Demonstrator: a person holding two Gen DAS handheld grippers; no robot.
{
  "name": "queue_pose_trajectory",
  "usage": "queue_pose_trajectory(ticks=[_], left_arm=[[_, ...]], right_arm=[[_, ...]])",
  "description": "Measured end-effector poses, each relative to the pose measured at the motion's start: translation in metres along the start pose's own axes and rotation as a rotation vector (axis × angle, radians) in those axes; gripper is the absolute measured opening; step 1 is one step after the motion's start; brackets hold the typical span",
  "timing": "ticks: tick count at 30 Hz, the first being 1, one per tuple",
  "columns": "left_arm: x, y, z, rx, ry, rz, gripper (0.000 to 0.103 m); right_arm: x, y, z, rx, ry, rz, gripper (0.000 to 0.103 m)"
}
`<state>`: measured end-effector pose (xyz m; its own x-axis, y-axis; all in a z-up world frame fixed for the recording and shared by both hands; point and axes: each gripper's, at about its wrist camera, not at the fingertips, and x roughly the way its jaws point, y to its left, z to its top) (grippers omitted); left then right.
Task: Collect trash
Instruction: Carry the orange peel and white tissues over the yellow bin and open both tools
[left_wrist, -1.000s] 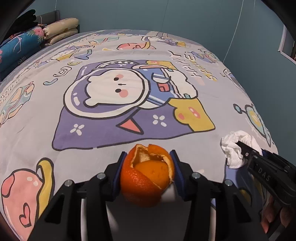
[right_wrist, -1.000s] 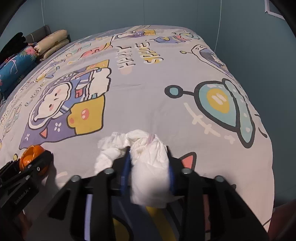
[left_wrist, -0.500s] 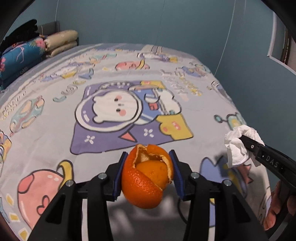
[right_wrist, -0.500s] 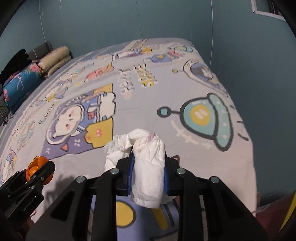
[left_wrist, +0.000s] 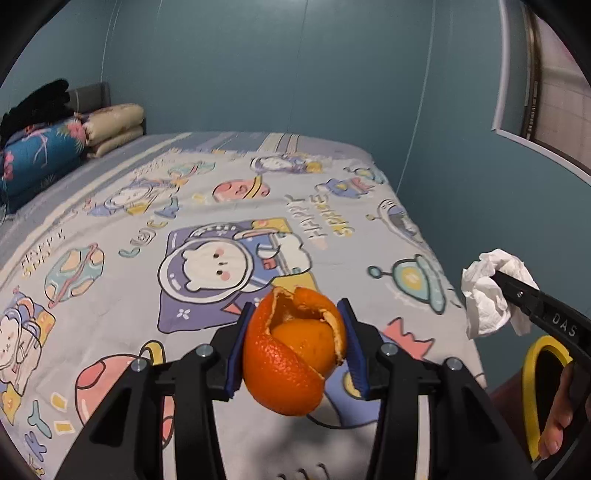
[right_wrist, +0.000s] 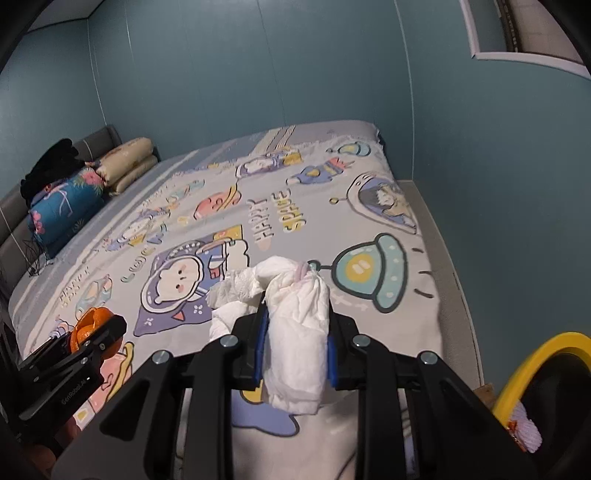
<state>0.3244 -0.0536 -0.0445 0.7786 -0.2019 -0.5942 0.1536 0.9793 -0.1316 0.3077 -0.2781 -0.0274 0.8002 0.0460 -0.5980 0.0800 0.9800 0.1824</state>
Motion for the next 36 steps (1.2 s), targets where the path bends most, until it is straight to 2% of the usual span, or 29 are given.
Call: queue_pose_trajectory(ticks=[11,18,27,32,36], left_arm=[[-0.054,-0.048,-0.003,0.032,-0.017,-0.083,0.042],[-0.08,-0.089,-0.004,0.063,-0.028,-0.148,0.042],[-0.101,-0.165,-0.007,0.179,-0.07,-0.243,0.043],[-0.097,-0.209,-0.018,0.25,-0.072,-0.293,0.043],[-0.084,-0.243,-0.029,0.289,-0.03,-0.327,0.043]], right_arm=[[-0.07,-0.044,-0.01,0.037,-0.049,-0.021,0.023],[-0.112,-0.09,-0.024,0.076,-0.062,-0.061,0.024],[-0.157,-0.152,-0.043,0.109,-0.122,-0.205,0.024],[-0.168,-0.185,-0.054,0.126,-0.111,-0.279,0.024],[-0.171,-0.209,-0.064,0.148,-0.093,-0.315,0.024]])
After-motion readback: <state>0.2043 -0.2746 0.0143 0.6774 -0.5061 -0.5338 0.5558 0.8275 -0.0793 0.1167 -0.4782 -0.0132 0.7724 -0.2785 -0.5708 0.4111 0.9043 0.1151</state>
